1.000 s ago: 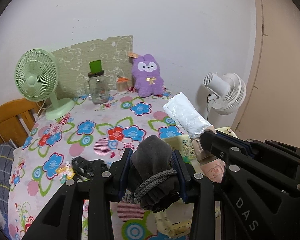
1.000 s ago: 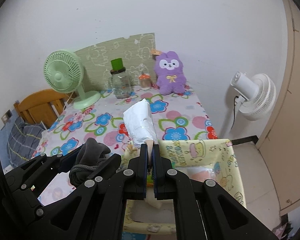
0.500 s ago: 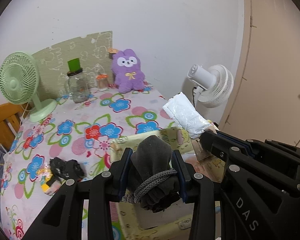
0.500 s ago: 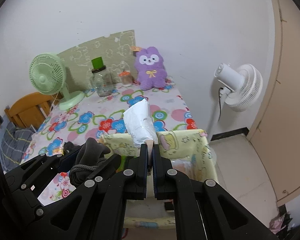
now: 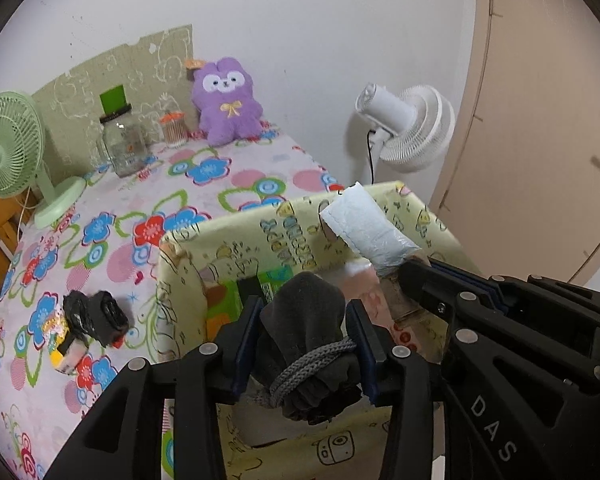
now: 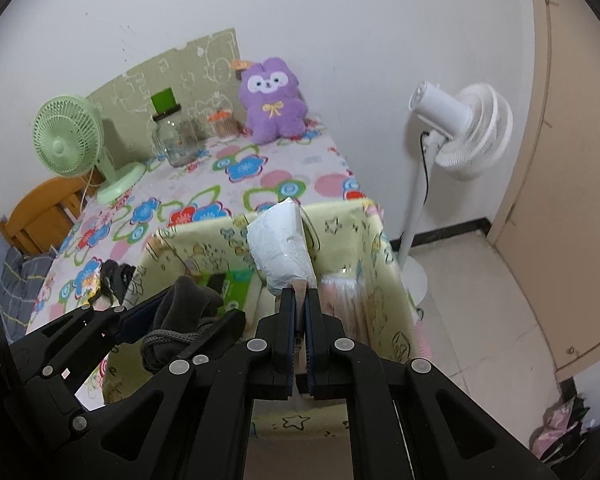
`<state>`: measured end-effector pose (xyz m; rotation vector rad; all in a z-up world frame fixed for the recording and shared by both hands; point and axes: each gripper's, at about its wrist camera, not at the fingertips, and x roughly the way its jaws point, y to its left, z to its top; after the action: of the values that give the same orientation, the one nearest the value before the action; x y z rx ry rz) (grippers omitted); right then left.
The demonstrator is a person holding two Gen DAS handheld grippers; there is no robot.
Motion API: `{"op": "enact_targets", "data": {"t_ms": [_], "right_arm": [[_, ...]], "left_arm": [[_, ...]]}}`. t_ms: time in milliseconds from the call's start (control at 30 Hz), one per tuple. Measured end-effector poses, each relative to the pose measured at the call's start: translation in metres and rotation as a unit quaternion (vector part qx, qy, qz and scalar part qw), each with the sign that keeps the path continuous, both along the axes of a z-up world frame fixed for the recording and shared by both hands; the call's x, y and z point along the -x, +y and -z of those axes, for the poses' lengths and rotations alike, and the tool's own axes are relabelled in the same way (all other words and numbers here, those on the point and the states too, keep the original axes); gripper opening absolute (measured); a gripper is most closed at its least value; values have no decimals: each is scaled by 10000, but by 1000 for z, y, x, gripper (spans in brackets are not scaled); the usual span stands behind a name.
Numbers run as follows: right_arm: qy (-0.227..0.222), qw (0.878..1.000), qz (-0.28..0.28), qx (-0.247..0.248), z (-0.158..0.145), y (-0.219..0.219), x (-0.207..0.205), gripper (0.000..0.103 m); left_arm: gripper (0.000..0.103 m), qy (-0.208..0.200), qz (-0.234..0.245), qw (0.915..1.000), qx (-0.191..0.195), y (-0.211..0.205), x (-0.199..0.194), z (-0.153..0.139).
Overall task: Organize soft objects
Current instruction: 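Lower the pouch and sock into the paper box and open both tools, then withdraw both tools from the box toward the black bag and yellow tissue pack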
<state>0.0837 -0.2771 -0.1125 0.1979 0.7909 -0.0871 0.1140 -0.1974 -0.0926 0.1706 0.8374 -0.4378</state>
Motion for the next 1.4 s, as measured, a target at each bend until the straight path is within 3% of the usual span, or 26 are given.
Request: {"op": "enact_targets", "data": {"t_ms": [200, 967, 1067, 1133, 1400], "right_arm": [[187, 9998, -37, -94, 11, -1, -2, 6], [270, 9995, -126, 39, 12, 5, -5, 20], [214, 9997, -103, 104, 9, 9, -2, 31], [168, 9998, -97, 90, 7, 12, -1, 44], [43, 9998, -92, 142, -5, 25, 5, 61]], "left_arm": [[63, 112, -13, 9997, -224, -1, -1, 7], [78, 60, -77, 9993, -357, 7, 2, 6], [81, 21, -64, 9995, -315, 10, 5, 2], [83, -18, -76, 9996, -287, 14, 7, 0], [88, -135, -63, 9998, -117, 28, 14, -13]]}}
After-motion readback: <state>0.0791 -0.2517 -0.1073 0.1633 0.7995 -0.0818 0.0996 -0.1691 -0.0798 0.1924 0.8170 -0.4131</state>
